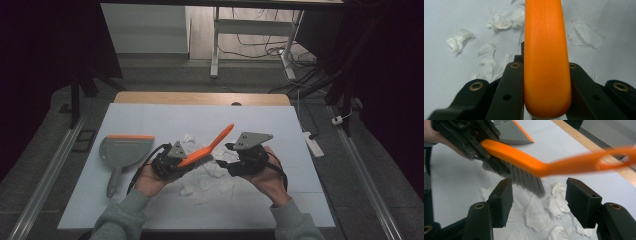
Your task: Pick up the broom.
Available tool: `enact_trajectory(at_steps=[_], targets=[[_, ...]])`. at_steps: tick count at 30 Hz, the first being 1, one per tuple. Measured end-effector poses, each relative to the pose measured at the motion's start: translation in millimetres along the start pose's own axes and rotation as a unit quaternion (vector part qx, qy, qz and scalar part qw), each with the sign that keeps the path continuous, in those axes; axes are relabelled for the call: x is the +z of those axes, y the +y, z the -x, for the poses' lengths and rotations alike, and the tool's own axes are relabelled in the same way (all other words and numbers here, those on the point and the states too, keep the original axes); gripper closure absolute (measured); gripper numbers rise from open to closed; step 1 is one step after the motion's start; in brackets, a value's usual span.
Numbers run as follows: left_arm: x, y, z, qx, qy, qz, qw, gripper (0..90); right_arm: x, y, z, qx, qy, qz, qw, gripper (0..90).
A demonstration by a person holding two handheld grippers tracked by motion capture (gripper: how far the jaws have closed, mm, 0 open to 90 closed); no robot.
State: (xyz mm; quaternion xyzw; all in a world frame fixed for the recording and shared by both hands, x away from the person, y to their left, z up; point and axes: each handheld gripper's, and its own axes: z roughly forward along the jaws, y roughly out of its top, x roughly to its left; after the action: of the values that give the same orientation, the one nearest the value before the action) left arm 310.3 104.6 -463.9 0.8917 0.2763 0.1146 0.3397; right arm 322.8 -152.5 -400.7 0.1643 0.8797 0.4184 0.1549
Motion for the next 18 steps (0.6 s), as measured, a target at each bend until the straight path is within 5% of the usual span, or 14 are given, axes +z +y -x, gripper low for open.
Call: enact_trajectory(at_steps=[8, 12, 18], targets=[[3.3, 6.0, 11.0, 0.045, 0.001, -0.034, 0.9984, 79.0, 7.8, 3.2, -9.7, -0.046, -0.002, -0.037, 0.9983, 34.2], [6.7, 9.2, 19.4, 0.070, -0.001, -0.048, 0.9964, 79.0, 15.0, 4.2, -17.0, -0.078, 0.001, -0.070, 0.9945, 33.4], [10.1, 14.3, 33.1, 0.109, -0.003, -0.069, 0.9916, 79.0, 25.1, 1.2, -19.5, -0.091, 0.019, -0.109, 0.9897, 34.4]])
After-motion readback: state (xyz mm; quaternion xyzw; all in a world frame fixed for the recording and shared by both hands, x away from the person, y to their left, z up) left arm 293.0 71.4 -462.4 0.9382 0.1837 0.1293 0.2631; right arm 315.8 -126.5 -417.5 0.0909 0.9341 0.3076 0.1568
